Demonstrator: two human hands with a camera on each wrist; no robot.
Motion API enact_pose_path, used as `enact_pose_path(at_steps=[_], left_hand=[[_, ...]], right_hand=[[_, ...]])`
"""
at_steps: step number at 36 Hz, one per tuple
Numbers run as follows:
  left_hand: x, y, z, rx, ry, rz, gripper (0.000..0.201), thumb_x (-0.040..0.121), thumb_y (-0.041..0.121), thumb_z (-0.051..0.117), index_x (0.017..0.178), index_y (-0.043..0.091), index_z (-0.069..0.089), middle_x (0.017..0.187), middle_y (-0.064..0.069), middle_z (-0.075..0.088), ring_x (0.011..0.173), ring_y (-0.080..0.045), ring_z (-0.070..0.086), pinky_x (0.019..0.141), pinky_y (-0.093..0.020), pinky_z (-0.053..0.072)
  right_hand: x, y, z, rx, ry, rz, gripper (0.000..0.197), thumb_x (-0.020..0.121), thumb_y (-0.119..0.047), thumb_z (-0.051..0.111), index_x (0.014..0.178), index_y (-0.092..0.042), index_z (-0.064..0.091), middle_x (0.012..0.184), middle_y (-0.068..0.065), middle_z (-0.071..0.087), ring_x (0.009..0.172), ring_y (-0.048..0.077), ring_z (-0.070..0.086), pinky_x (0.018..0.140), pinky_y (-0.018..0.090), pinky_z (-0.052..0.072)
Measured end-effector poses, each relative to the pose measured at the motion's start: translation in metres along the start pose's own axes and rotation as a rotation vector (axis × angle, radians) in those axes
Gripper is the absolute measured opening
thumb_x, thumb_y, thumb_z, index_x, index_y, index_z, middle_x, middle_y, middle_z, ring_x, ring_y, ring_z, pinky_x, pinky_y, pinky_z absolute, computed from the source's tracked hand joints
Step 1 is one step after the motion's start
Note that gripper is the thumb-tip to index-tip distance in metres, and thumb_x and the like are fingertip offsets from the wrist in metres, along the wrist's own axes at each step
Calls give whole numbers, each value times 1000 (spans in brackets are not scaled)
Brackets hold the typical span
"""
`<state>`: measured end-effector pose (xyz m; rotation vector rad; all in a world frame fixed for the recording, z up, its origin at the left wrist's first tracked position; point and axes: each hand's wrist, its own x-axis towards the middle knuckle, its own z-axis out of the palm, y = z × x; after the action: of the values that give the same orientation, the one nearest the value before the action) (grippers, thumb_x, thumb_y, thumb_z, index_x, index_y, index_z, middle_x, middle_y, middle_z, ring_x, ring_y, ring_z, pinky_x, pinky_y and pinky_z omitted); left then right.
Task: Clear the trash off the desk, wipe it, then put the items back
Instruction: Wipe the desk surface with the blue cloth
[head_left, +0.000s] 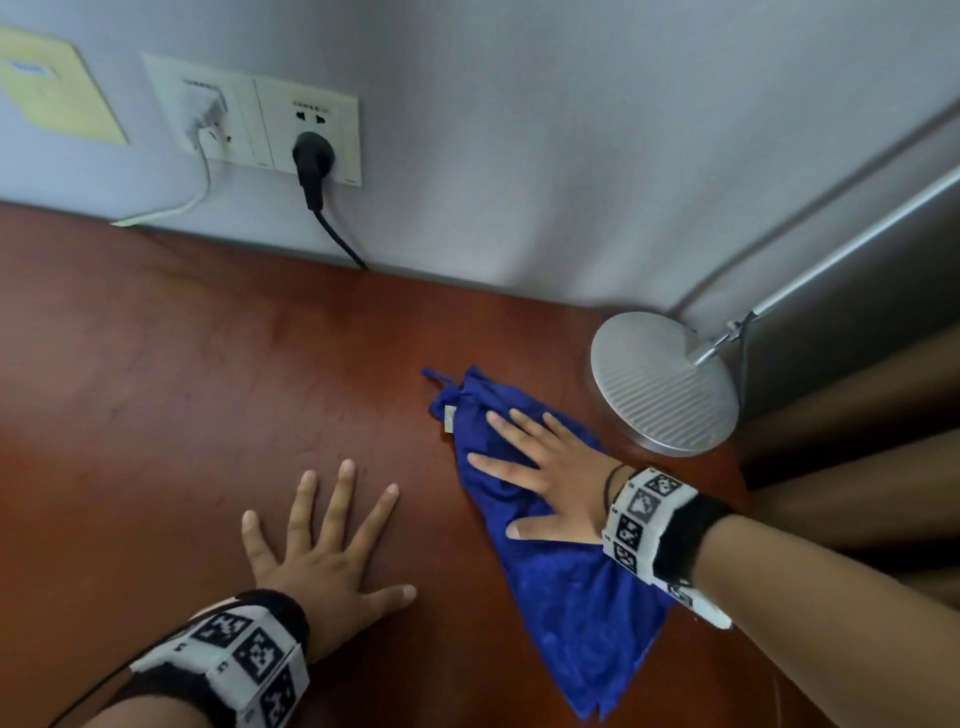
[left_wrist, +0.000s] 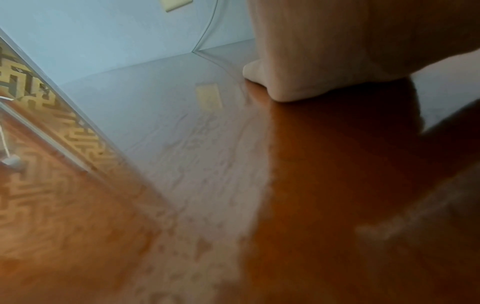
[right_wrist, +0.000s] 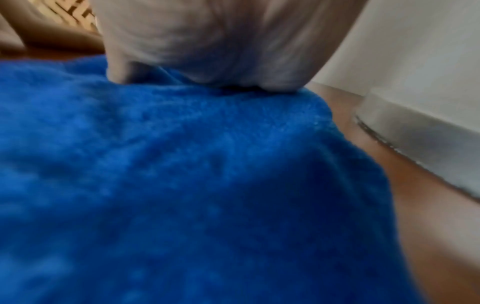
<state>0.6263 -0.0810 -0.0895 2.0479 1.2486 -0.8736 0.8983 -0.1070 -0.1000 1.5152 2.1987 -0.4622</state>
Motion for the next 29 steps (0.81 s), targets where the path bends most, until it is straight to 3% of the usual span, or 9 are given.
enact_pose_path(at_steps=[2, 6, 10, 13, 15, 19, 22, 26, 29], left_hand=[[2, -1, 0, 8, -6, 4, 91, 52, 95, 7, 116, 55, -43, 111, 13, -64, 126, -22, -48, 98, -67, -21], [3, -3, 0, 7, -18, 14, 93, 40, 94, 1, 110, 57, -46, 110, 13, -66, 121, -20, -50, 95, -67, -22], [1, -1, -3, 25, -49, 35, 98, 24, 90, -9, 106, 57, -50, 108, 14, -69, 116, -20, -53, 67, -58, -42], [0, 0, -6, 24, -46, 36, 93, 43, 96, 6, 108, 57, -48, 114, 12, -66, 118, -20, -52, 70, -58, -40], [1, 0, -5, 27, -45, 31, 90, 61, 94, 18, 110, 56, -47, 117, 11, -64, 120, -20, -50, 75, -61, -36], [2, 0, -8, 36, -70, 37, 98, 31, 95, -2, 109, 59, -48, 117, 13, -65, 118, -21, -52, 60, -51, -43], [4, 1, -9, 27, -67, 32, 90, 60, 95, 18, 112, 58, -46, 123, 11, -62, 119, -20, -51, 60, -51, -41], [4, 2, -9, 36, -92, 49, 98, 21, 90, -11, 103, 59, -53, 113, 13, -68, 118, -21, -53, 59, -51, -43], [3, 1, -9, 29, -94, 47, 97, 19, 88, -12, 101, 58, -54, 109, 13, -69, 117, -21, -53, 58, -51, -43]], right_hand=[[8, 7, -3, 11, -22, 13, 85, 67, -85, 19, 133, -54, -24, 143, -11, -42, 136, 19, -37, 112, 43, -20], [21, 17, -9, 42, -44, 62, 87, 60, -88, 16, 128, -57, -28, 142, -12, -44, 133, 16, -40, 107, 40, -25], [39, 28, -15, 114, 10, 168, 90, 53, -92, 10, 126, -57, -29, 143, -11, -41, 133, 15, -37, 110, 43, -21], [53, 34, -19, 157, 48, 274, 92, 52, -94, 10, 126, -57, -30, 152, -7, -34, 140, 22, -30, 112, 46, -17], [61, 38, -23, 197, 59, 346, 93, 62, -91, 22, 134, -55, -25, 153, -5, -31, 141, 24, -28, 113, 47, -16], [74, 47, -33, 288, 103, 506, 92, 73, -85, 34, 141, -51, -17, 155, -4, -27, 143, 25, -24, 115, 49, -12], [85, 52, -39, 346, 129, 619, 93, 72, -86, 33, 143, -50, -14, 156, -3, -25, 143, 26, -22, 116, 50, -10], [96, 56, -41, 399, 176, 716, 93, 71, -87, 32, 144, -49, -11, 156, -1, -25, 143, 27, -23, 116, 49, -11], [101, 55, -42, 434, 217, 780, 93, 72, -87, 29, 146, -46, -10, 156, 2, -25, 143, 29, -22, 116, 48, -11]])
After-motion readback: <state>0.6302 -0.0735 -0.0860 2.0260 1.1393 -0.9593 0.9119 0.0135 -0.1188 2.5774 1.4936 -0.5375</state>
